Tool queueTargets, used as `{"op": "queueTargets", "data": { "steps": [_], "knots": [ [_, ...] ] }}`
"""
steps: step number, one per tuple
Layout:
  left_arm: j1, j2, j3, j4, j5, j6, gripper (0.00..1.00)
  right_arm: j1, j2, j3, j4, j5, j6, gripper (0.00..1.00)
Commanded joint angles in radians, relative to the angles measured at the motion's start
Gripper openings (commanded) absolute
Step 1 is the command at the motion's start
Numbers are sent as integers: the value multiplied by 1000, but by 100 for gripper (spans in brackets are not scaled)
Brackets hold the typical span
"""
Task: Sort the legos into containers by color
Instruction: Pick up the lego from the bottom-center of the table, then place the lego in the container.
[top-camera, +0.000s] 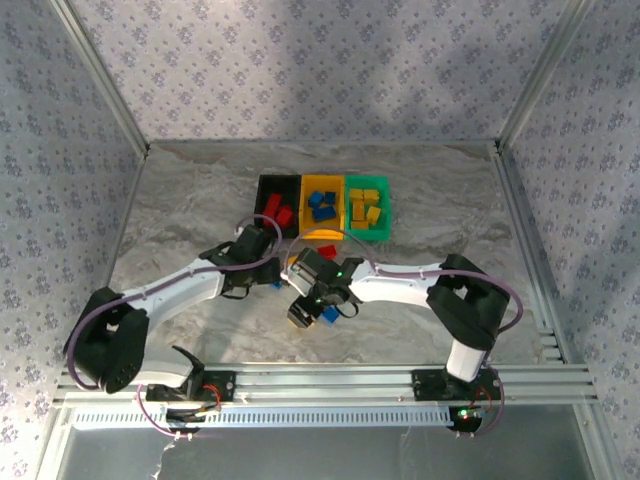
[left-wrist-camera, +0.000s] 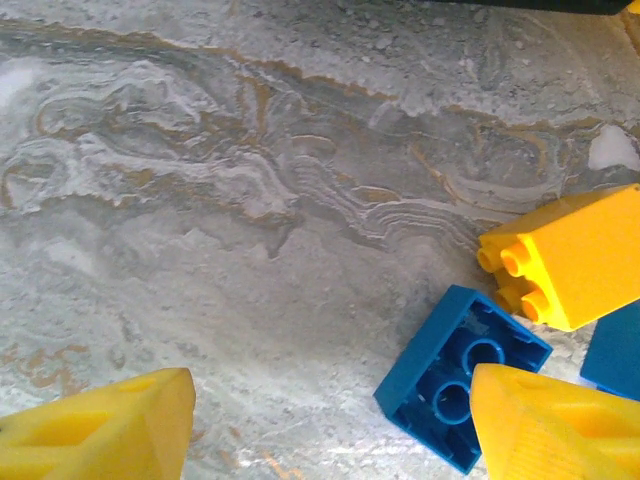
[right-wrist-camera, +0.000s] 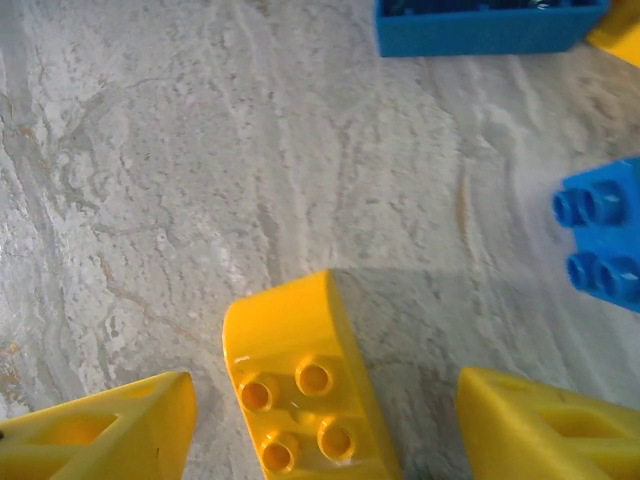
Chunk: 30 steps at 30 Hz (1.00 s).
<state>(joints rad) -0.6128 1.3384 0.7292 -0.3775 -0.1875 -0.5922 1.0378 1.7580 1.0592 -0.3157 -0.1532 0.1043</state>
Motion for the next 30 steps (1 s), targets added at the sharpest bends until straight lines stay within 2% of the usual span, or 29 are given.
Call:
{"op": "queueTargets", "data": {
  "steps": [1, 6, 7, 9, 12, 16, 19, 24, 30],
  "knots": [
    [23, -63, -32, 23, 25, -19, 73, 21, 42, 39, -58, 55, -41, 70],
    [56, -115, -84, 30, 37, -27, 72, 49, 67, 36, -69, 109, -44, 64],
    [65, -120, -91, 34, 42, -27, 72, 53, 70, 37, -72, 120, -43, 61],
    [79, -126, -106, 44, 57, -27, 72, 56, 72, 28, -65, 150, -41, 46],
    [91, -127, -112, 46, 69, -27, 72, 45, 55, 18, -55, 155, -37, 35],
    [94, -121, -116, 55, 81, -29, 72, 9, -42, -20, -5, 150, -25, 33],
    [95, -117, -122, 61, 89, -33, 72, -70, -131, -45, 23, 154, 9, 33],
    [96, -123, -131, 68, 101, -40, 72, -282, -281, -96, 79, 194, 101, 34],
    [96, -146, -140, 69, 112, -48, 72, -538, -244, -33, 73, 184, 183, 35]
  ]
}}
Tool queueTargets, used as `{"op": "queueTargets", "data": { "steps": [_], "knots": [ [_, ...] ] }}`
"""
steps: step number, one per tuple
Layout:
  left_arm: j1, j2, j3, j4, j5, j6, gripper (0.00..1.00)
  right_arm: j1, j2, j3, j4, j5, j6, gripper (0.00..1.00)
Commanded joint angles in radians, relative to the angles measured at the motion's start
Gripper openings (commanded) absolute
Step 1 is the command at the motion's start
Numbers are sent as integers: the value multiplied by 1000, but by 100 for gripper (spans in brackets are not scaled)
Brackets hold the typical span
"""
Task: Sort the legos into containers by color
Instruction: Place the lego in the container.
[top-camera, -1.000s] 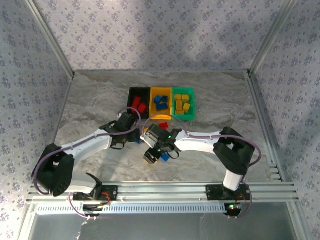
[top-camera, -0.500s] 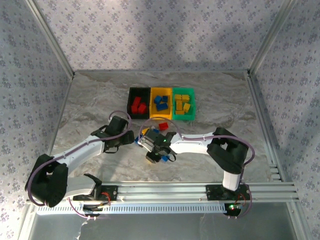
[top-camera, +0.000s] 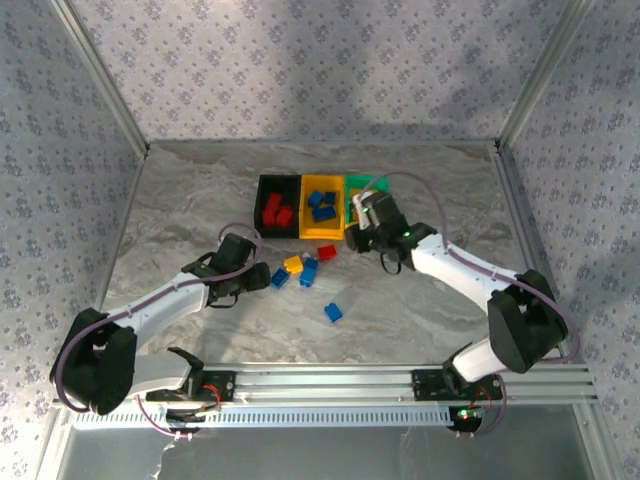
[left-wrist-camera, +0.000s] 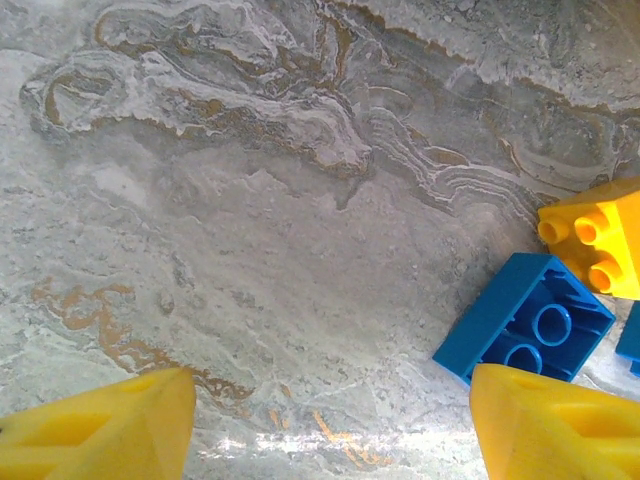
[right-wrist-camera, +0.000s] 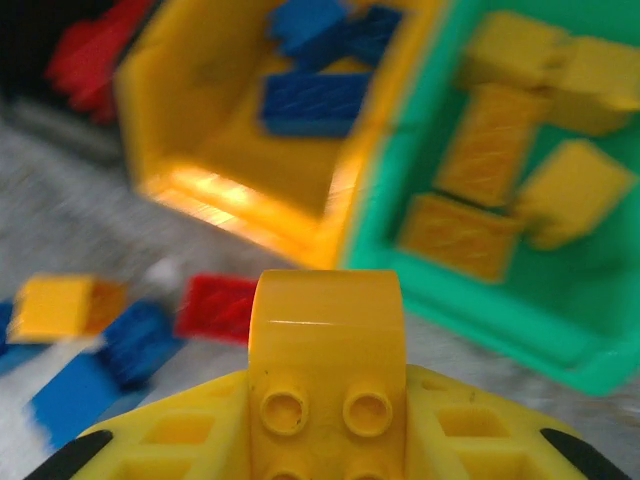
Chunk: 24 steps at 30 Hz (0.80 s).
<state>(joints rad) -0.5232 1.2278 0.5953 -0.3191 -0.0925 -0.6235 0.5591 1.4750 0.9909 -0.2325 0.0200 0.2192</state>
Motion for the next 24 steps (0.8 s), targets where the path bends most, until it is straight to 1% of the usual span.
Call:
{"op": "queueTargets", "data": {
  "steps": [1, 3, 6, 9, 14, 17, 21, 24],
  "knots": [
    [6, -37, -7, 11, 20, -16, 72, -83, 62, 50, -8, 9, 73, 35],
    [7, -39, -5, 8, 33, -18, 73, -130, 123, 94, -3, -11, 77, 35],
    [6, -44, -3, -3, 49, -16, 72, -169, 213, 169, -9, -21, 78, 35],
    [7, -61, -3, -20, 55, -10, 72, -184, 288, 259, -17, -32, 73, 35],
    [7, -92, -14, -28, 56, -13, 73, -186, 388, 371, -70, -13, 51, 37],
    [6, -94, -18, -32, 56, -11, 73, -186, 410, 390, -80, -27, 51, 42],
    [8, -91, -23, -34, 60, -8, 73, -177, 395, 377, -79, -31, 38, 49],
    [7, -92, -33, -22, 57, -10, 73, -156, 344, 350, -88, -22, 25, 49]
  ]
}}
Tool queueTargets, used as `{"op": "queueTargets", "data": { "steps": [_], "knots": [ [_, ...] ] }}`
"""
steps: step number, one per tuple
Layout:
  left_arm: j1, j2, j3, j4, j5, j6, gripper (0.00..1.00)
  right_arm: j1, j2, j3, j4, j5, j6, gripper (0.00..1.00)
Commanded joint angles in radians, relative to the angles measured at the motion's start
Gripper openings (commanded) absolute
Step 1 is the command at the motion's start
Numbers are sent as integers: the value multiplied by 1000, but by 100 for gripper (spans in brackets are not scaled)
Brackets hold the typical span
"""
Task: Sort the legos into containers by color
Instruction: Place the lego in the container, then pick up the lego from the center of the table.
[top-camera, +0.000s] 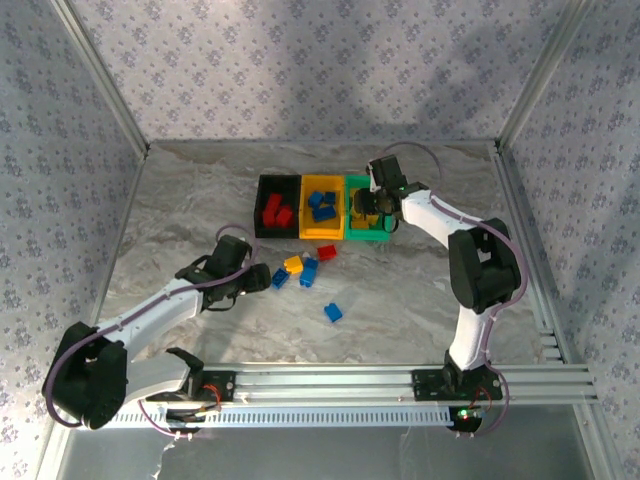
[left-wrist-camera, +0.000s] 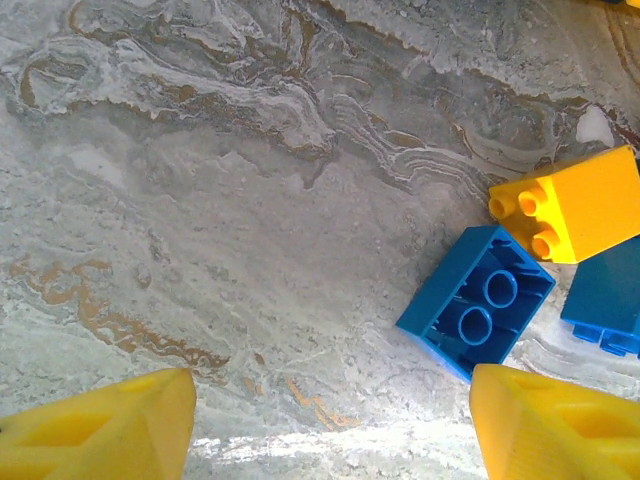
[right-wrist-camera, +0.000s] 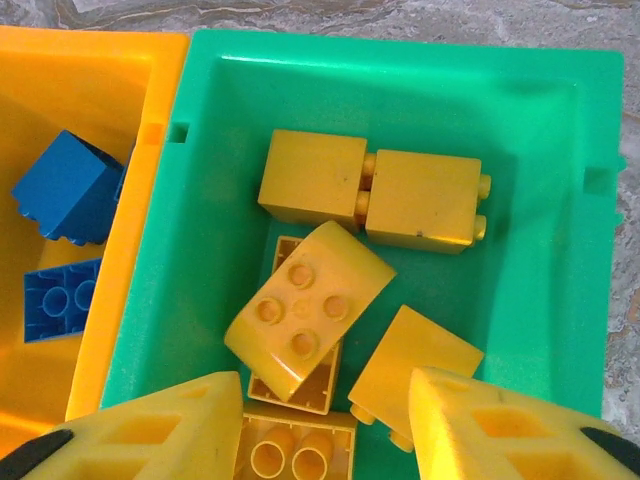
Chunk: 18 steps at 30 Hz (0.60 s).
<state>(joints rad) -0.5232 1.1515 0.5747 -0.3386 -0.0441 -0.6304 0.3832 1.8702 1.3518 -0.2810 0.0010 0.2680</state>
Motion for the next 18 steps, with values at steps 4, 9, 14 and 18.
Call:
{"op": "queueTargets", "data": {
  "steps": [4, 9, 14, 18],
  "knots": [
    [8, -28, -35, 11, -12, -17, 72, 96, -142, -59, -46, -18, -67, 51],
    [12, -29, -51, 34, -15, -29, 73, 246, -193, -97, -75, -26, -107, 54],
    [12, -18, -58, 47, -6, -36, 72, 351, -144, -101, -58, -81, -68, 52],
    [12, -21, -52, 38, 0, -36, 73, 411, -76, -64, -49, -67, -38, 52]
  ]
}}
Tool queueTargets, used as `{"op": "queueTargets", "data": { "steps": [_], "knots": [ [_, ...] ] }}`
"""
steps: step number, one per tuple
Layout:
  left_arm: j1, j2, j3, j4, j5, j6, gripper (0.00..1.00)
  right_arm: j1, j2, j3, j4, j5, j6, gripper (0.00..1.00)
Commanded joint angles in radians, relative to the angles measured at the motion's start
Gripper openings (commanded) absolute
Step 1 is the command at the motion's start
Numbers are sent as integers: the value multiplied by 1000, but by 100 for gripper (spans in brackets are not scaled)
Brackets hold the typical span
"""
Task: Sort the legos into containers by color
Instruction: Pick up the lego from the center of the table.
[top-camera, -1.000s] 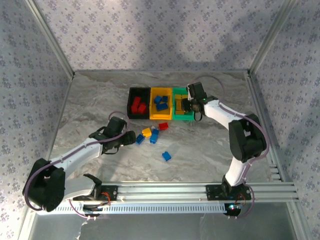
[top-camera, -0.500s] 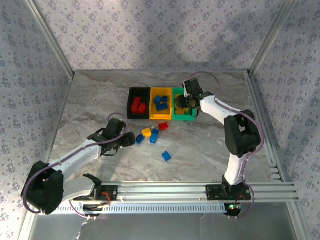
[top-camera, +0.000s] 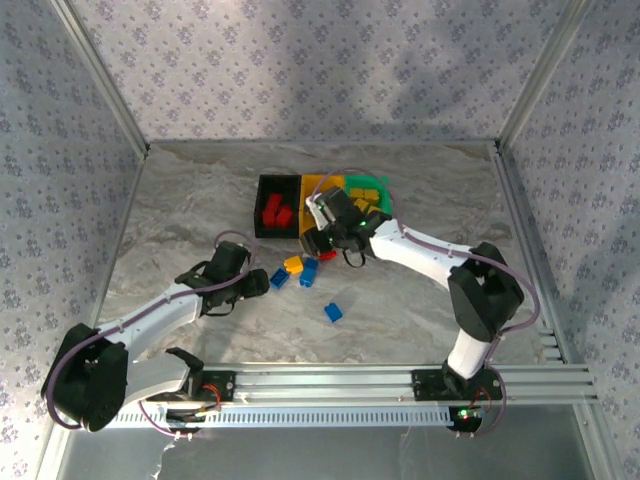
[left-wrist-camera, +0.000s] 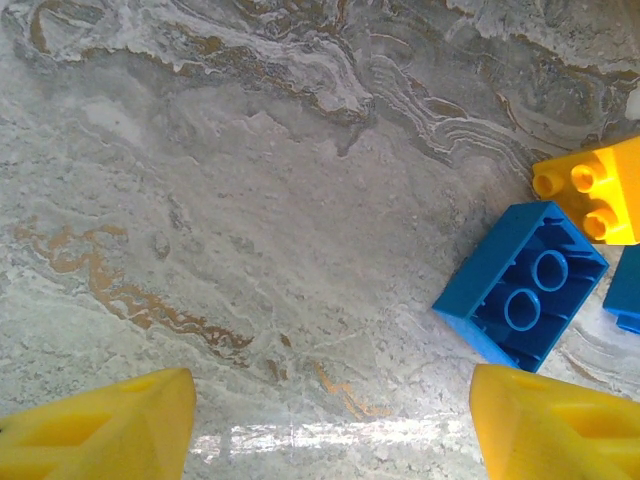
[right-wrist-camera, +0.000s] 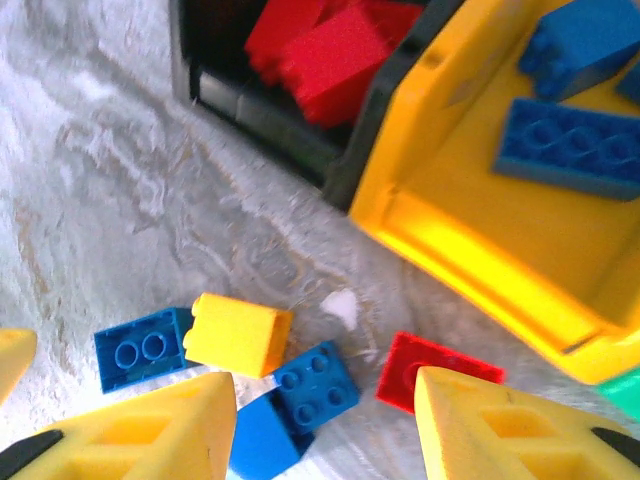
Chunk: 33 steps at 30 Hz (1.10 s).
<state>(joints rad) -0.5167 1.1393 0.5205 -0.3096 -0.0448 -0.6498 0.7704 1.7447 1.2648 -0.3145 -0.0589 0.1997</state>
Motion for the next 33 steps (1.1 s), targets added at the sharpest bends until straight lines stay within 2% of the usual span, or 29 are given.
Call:
{"op": "queueTargets", "data": {
  "steps": [1, 5, 13, 19, 24, 33],
  "knots": [
    [6, -11, 3, 10, 0, -17, 73, 32, 65, 35, -14, -6, 38, 52],
    [6, -17, -4, 12, 8, -25, 73, 68, 127, 76, -7, 4, 63, 53],
    [5, -13, -36, 37, 25, -32, 73, 95, 253, 177, -51, 29, 93, 61],
    [6, -18, -26, 23, 24, -28, 73, 124, 328, 260, -108, 68, 87, 61],
    [5, -24, -24, 22, 28, -31, 73, 150, 353, 286, -141, 121, 80, 58],
    [5, -35, -30, 17, 24, -29, 73, 153, 341, 267, -146, 139, 75, 40]
  ]
}}
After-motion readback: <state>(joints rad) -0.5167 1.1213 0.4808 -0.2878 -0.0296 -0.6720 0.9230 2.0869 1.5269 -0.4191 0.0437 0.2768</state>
